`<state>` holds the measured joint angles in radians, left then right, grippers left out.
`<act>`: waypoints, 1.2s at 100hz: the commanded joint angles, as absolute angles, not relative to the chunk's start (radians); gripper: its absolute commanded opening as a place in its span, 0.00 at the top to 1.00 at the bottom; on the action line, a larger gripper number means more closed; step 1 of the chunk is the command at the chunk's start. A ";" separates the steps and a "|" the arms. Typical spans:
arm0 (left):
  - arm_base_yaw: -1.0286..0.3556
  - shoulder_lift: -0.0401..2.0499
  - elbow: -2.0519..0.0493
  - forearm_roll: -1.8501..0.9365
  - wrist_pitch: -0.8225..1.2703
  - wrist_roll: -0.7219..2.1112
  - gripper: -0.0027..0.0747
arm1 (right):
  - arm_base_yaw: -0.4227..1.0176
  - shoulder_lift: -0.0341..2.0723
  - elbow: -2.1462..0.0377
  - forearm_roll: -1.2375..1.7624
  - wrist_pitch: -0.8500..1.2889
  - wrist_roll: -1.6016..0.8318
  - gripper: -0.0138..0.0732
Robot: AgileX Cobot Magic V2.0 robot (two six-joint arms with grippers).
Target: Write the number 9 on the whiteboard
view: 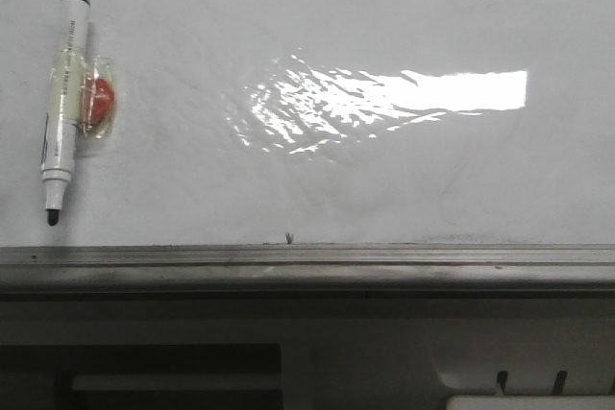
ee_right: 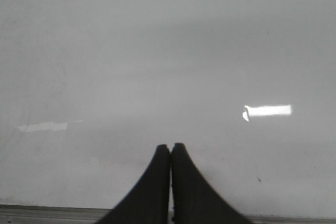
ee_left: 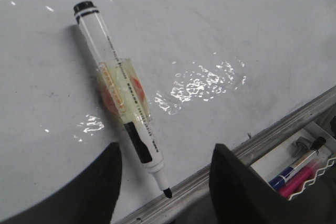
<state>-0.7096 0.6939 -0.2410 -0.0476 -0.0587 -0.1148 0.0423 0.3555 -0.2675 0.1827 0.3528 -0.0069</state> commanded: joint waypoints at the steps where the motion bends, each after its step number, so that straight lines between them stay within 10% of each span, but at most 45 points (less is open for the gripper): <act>1: -0.720 0.738 -0.276 -0.111 -0.172 -0.125 0.50 | 0.040 0.369 -0.300 0.186 0.276 -0.007 0.92; 64: -0.725 1.064 -0.276 -0.196 -0.454 -0.126 0.53 | 0.040 0.369 -0.299 0.186 0.282 -0.007 0.92; 96: -0.725 1.089 -0.276 -0.196 -0.454 -0.126 0.99 | 0.143 0.376 -0.299 0.201 0.332 -0.007 0.92; 120: -0.747 1.051 -0.276 -0.096 -0.443 -0.126 0.99 | 0.385 0.472 -0.374 0.211 0.408 -0.007 0.92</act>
<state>-0.7276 1.0828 -0.2496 -0.1580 -0.4078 -0.1164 0.3188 0.4214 -0.3019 0.1970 0.4548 -0.0069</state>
